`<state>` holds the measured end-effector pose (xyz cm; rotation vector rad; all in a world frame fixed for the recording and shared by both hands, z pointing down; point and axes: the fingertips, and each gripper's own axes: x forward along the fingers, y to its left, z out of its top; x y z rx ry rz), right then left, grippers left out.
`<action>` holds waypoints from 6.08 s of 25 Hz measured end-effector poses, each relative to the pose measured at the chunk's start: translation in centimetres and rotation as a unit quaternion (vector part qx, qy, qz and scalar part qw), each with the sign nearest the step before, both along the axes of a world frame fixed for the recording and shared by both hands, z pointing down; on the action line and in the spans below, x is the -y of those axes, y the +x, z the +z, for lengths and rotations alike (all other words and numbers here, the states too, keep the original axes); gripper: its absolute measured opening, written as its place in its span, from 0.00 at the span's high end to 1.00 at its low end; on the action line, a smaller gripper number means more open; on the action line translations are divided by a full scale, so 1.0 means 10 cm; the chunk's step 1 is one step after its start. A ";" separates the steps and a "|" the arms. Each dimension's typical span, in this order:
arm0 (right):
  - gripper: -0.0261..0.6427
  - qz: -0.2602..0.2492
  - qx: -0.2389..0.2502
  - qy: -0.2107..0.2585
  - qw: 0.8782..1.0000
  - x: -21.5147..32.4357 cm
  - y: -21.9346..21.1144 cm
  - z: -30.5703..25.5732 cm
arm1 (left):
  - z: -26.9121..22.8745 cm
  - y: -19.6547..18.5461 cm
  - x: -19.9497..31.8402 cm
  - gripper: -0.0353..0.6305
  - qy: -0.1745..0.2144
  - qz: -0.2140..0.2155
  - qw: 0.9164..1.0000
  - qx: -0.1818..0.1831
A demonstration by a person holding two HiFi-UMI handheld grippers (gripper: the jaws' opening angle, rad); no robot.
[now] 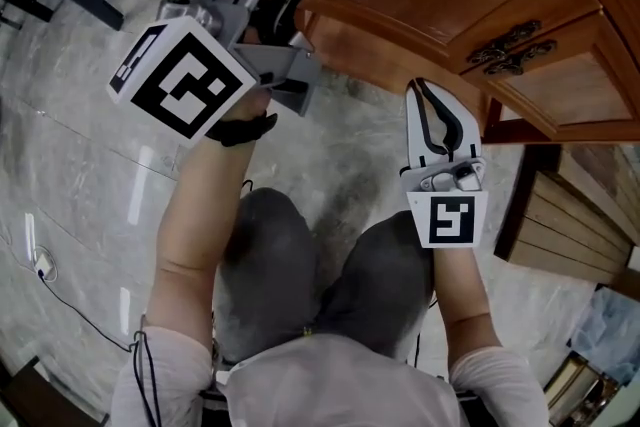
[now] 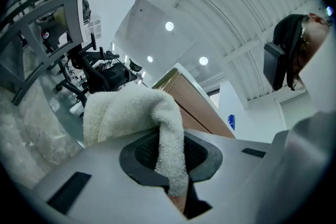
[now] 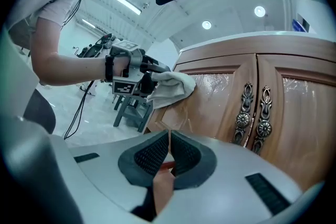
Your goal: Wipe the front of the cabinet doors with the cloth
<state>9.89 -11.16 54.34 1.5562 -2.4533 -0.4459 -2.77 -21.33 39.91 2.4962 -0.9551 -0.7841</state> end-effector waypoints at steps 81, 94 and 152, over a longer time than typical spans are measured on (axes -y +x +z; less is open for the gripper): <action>0.90 0.032 -0.019 -0.002 0.999 -0.18 0.32 0.19 | 0.90 0.79 -0.09 0.86 -0.100 0.094 0.990 -0.007; 0.90 0.059 -0.019 0.004 0.998 -0.27 0.65 0.12 | 0.99 1.48 -0.34 0.86 -0.105 0.160 0.981 0.013; 0.90 0.014 -0.007 -0.134 0.991 -0.41 -0.24 -2.73 | -1.80 0.32 -0.68 0.86 -0.227 0.104 0.968 0.023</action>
